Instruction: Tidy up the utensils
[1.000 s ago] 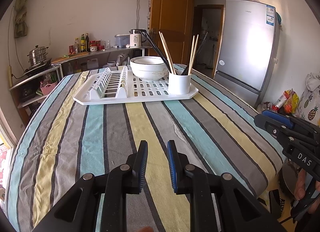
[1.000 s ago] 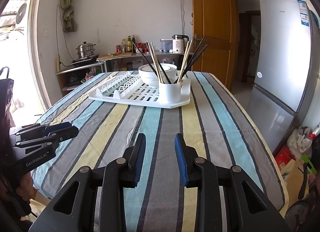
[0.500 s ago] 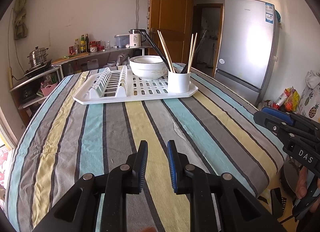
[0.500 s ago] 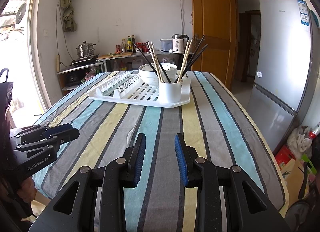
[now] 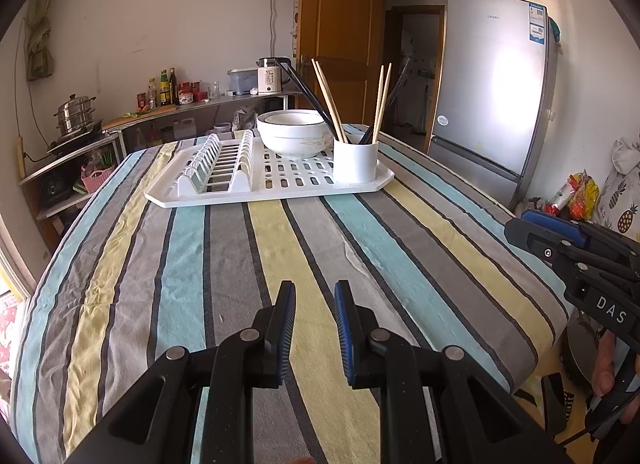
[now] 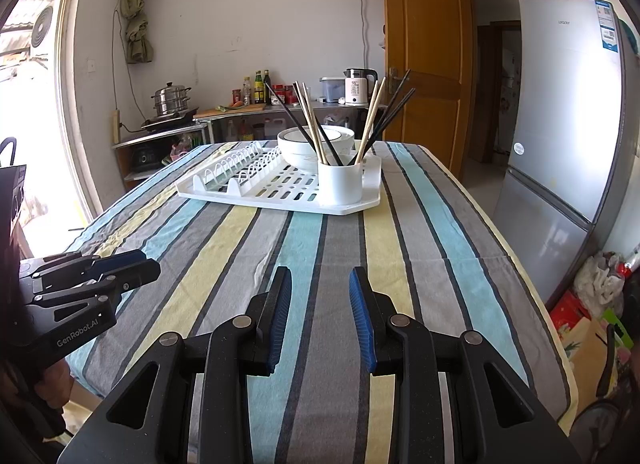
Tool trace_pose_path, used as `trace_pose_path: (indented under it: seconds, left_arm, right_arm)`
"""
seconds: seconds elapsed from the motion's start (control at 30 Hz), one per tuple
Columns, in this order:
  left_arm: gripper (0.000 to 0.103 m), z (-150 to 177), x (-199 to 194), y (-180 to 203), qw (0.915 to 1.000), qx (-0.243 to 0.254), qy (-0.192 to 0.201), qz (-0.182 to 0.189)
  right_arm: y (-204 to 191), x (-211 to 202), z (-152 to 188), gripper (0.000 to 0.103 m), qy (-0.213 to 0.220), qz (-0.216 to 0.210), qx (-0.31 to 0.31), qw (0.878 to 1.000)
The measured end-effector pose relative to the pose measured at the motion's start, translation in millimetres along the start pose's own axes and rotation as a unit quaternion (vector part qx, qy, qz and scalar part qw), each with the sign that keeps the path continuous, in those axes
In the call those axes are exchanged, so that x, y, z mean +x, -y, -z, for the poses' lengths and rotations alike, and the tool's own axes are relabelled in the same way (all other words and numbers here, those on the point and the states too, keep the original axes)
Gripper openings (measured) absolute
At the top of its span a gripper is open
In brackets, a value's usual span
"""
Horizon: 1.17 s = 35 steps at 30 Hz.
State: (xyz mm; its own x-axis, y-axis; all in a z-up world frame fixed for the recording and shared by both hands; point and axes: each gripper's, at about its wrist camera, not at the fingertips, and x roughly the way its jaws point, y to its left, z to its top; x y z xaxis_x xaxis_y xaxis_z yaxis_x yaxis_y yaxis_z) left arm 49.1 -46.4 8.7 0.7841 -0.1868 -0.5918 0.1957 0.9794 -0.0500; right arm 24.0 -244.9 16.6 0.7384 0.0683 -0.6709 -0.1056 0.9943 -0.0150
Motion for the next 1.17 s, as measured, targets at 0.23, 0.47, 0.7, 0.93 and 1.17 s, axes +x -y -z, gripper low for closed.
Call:
trace_pose_path:
  seconds: [0.23, 0.47, 0.7, 0.93, 1.17]
  left_arm:
    - [0.02, 1.1, 0.2, 0.4, 1.0, 0.0, -0.001, -0.002]
    - [0.02, 3.0, 0.8, 0.1, 1.0, 0.0, -0.003, -0.001]
    - [0.02, 4.5, 0.2, 0.2, 1.0, 0.001, -0.001, -0.005]
    - [0.02, 4.9, -1.1, 0.6, 1.0, 0.0, 0.005, -0.007]
    - [0.02, 4.2, -2.3, 1.7, 1.0, -0.002, 0.004, -0.004]
  right_arm:
    - [-0.3, -0.3, -0.6, 0.031, 0.0, 0.001, 0.001, 1.0]
    - [-0.3, -0.1, 0.0, 0.031, 0.0, 0.0, 0.001, 1.0]
    - [-0.5, -0.3, -0.2, 0.031, -0.001, 0.001, 0.001, 1.0]
    - [-0.3, -0.1, -0.2, 0.031, -0.001, 0.001, 0.001, 1.0]
    - [-0.3, -0.4, -0.7, 0.031, -0.001, 0.001, 0.001, 1.0]
